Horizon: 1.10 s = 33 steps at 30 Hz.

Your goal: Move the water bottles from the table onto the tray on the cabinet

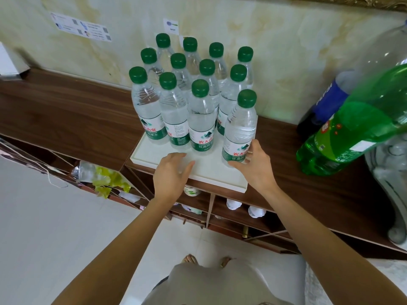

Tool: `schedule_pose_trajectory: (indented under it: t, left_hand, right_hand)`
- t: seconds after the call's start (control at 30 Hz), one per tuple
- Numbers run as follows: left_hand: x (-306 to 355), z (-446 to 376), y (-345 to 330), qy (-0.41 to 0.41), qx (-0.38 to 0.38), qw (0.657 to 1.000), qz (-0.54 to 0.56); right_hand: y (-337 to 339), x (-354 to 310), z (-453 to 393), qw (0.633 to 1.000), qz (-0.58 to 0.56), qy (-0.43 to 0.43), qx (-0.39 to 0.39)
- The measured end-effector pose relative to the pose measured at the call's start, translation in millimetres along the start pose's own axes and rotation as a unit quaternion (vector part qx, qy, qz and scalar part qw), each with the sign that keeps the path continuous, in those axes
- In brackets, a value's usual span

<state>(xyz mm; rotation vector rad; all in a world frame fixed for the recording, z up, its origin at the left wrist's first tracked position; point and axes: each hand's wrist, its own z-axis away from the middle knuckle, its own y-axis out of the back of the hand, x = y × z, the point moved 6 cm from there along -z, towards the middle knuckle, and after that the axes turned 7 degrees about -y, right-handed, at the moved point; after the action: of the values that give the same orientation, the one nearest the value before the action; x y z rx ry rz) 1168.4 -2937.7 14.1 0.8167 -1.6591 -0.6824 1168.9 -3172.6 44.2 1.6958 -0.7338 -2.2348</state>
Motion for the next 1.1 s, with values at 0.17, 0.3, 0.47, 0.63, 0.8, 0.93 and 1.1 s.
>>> schedule_pose_trajectory:
  t: [0.17, 0.3, 0.47, 0.63, 0.8, 0.93, 1.1]
  left_hand:
    - [1, 4, -6, -0.073, -0.046, 0.989, -0.116]
    - [6, -2, -3, -0.067, -0.076, 0.984, -0.144]
    - [9, -5, 0, -0.053, -0.092, 0.982, -0.155]
    - [10, -4, 0, -0.048, -0.096, 0.982, -0.154]
    - [11, -3, 0, -0.05, -0.104, 0.98, -0.161]
    - [11, -3, 0, -0.046, -0.103, 0.981, -0.159]
    - [12, -3, 0, -0.05, -0.101, 0.981, -0.157]
  right_hand:
    - [-14, -6, -10, 1.0, -0.001, 0.004, 0.01]
    - [-18, -10, -13, 1.0, 0.008, 0.013, 0.021]
    - [-17, -15, -13, 1.0, 0.02, 0.014, 0.016]
    - [-18, -17, -13, 1.0, 0.016, 0.014, 0.02]
    - [-19, -17, -15, 1.0, 0.013, 0.014, 0.018]
    - [-20, -16, -15, 1.0, 0.014, 0.014, 0.02]
    - [-21, -16, -13, 1.0, 0.009, 0.011, 0.013]
